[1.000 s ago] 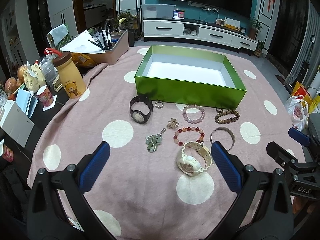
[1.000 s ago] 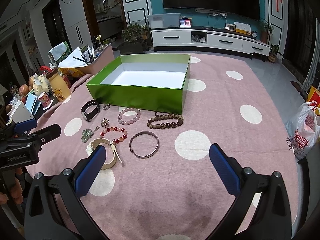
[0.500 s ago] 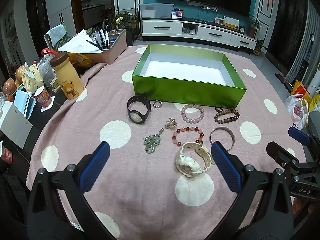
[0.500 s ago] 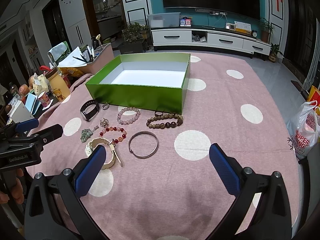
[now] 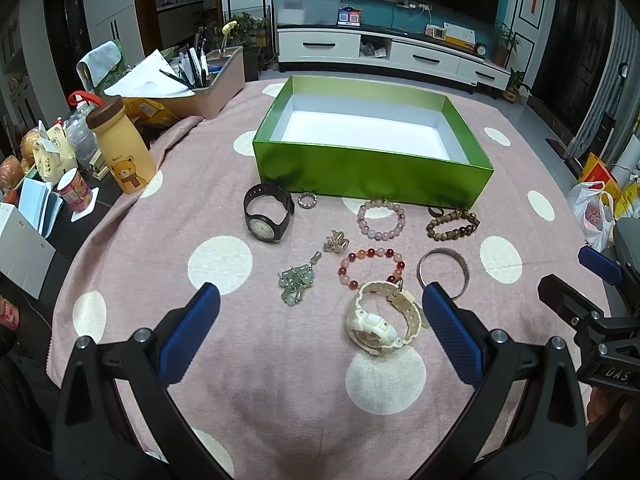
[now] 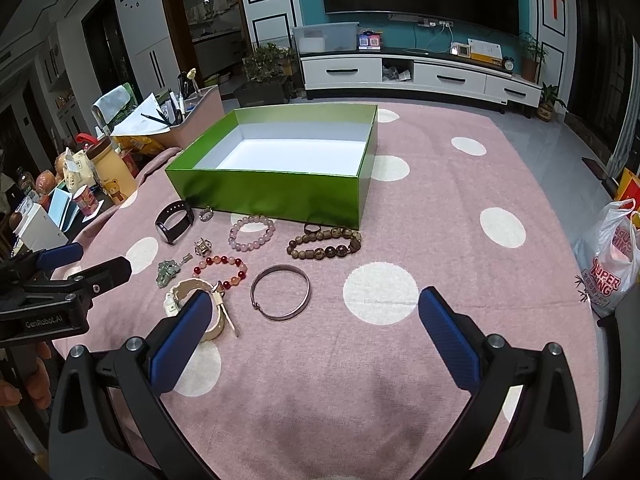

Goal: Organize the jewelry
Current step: 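Move the left tool toward the cream watch, then grasp the cream watch with the left tool while the right tool grasps the silver bangle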

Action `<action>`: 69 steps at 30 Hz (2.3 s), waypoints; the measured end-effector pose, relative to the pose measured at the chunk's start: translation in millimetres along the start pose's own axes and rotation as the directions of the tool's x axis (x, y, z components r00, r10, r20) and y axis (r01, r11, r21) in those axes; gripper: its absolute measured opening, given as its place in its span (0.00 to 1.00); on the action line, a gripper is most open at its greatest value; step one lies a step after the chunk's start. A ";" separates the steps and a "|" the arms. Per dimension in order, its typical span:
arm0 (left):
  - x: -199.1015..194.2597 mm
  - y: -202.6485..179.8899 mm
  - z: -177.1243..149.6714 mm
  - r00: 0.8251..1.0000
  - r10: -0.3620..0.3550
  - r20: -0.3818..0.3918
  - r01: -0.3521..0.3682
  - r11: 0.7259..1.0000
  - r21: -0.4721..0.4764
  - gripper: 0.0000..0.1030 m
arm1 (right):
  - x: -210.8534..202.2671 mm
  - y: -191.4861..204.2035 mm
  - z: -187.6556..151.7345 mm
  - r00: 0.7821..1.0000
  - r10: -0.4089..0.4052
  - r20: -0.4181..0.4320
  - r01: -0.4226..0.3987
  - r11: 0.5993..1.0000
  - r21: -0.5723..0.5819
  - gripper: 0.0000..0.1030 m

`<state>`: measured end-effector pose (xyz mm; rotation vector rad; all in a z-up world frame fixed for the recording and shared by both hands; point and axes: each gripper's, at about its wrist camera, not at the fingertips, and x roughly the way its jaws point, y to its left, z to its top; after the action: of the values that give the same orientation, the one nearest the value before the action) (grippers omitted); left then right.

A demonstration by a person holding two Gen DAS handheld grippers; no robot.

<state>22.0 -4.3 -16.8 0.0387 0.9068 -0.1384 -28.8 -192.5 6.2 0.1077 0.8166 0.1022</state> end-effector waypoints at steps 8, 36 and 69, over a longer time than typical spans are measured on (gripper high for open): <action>8.6 4.6 4.3 0.999 -0.022 -0.033 0.021 1.000 -0.016 0.98 | 6.6 -7.0 2.8 1.000 0.005 -0.019 -0.005 1.000 0.013 0.99; 64.8 -22.2 -6.4 0.974 -0.029 -0.225 0.032 0.999 0.011 0.63 | 77.0 2.0 -2.4 0.990 0.078 -0.120 -0.087 0.994 -0.073 0.64; 66.9 -15.9 -14.7 0.970 -0.137 -0.198 0.132 0.990 -0.040 0.16 | 79.4 0.6 -3.7 0.998 0.016 -0.060 -0.025 0.987 -0.158 0.03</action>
<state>49.1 -25.6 -78.1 -0.0342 1.1134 -0.2523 22.5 -181.1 -53.5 -0.0371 0.8625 0.1903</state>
